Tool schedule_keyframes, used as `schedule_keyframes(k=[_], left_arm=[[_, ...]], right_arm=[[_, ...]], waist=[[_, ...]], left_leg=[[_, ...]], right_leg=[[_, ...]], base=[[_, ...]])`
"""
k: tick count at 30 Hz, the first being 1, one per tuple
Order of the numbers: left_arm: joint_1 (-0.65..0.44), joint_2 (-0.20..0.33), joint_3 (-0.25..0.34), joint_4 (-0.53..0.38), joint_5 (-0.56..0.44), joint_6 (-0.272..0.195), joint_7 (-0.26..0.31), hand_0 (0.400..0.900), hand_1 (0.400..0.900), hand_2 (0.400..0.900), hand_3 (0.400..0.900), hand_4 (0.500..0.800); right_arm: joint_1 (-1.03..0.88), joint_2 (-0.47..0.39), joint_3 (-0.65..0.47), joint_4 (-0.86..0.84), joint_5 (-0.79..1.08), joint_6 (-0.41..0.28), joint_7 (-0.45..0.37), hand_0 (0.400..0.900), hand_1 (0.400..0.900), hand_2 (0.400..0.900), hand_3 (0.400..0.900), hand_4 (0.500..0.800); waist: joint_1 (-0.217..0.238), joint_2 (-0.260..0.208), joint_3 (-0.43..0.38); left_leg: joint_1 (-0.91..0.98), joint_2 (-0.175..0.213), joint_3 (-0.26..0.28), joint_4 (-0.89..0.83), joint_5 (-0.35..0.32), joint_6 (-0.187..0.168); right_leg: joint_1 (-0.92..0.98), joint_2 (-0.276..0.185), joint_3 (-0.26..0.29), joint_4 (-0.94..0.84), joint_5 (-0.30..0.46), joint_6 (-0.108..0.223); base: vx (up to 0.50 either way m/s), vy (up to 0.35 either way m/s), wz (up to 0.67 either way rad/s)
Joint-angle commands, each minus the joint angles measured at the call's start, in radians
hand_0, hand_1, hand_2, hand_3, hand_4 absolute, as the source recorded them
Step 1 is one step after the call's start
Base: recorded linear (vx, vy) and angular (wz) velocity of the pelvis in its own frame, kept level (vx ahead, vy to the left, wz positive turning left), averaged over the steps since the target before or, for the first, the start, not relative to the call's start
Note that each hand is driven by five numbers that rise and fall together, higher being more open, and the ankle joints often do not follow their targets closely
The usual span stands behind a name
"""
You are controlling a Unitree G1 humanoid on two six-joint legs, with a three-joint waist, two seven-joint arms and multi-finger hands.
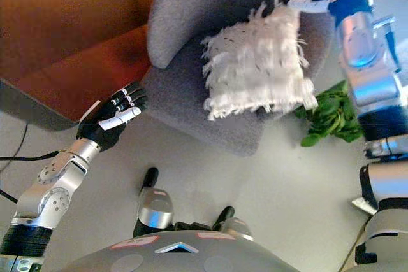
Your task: Pick up the pillow and put it on the sofa.
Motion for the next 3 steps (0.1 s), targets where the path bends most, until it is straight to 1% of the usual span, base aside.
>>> schedule_keyframes(k=[1,2,3], left_arm=[[-0.069,-0.052,-0.03,-0.106,0.028,-0.131,0.02,0.9,0.9,0.9,0.9,0.8],[-0.073,-0.064,-0.035,-0.102,0.033,-0.14,0.031,0.9,0.9,0.9,0.9,0.8],[-0.077,-0.072,-0.039,-0.099,0.04,-0.141,0.043,0.9,0.9,0.9,0.9,0.8]], right_arm=[[0.057,-0.013,-0.092,-0.129,-0.049,-0.059,-0.093,0.9,0.9,0.9,0.9,0.8],[0.108,0.007,-0.116,-0.192,-0.042,-0.058,-0.087,0.9,0.9,0.9,0.9,0.8],[0.146,0.02,-0.134,-0.227,-0.042,-0.069,-0.083,0.9,0.9,0.9,0.9,0.8]], waist=[[-0.053,0.055,-0.118],[-0.072,0.062,-0.117],[-0.083,0.066,-0.118]], left_leg=[[0.042,-0.017,0.079,0.057,-0.089,0.113],[0.046,-0.019,0.09,0.067,-0.095,0.115],[0.048,-0.02,0.095,0.075,-0.101,0.116]], right_leg=[[-0.033,-0.021,0.017,0.011,0.047,-0.01],[-0.037,-0.022,0.029,0.013,0.047,-0.011],[-0.041,-0.023,0.038,0.014,0.049,-0.012]], base=[[-0.06,0.104,-0.43],[-0.07,0.1,-0.4],[-0.05,0.072,-0.27]])
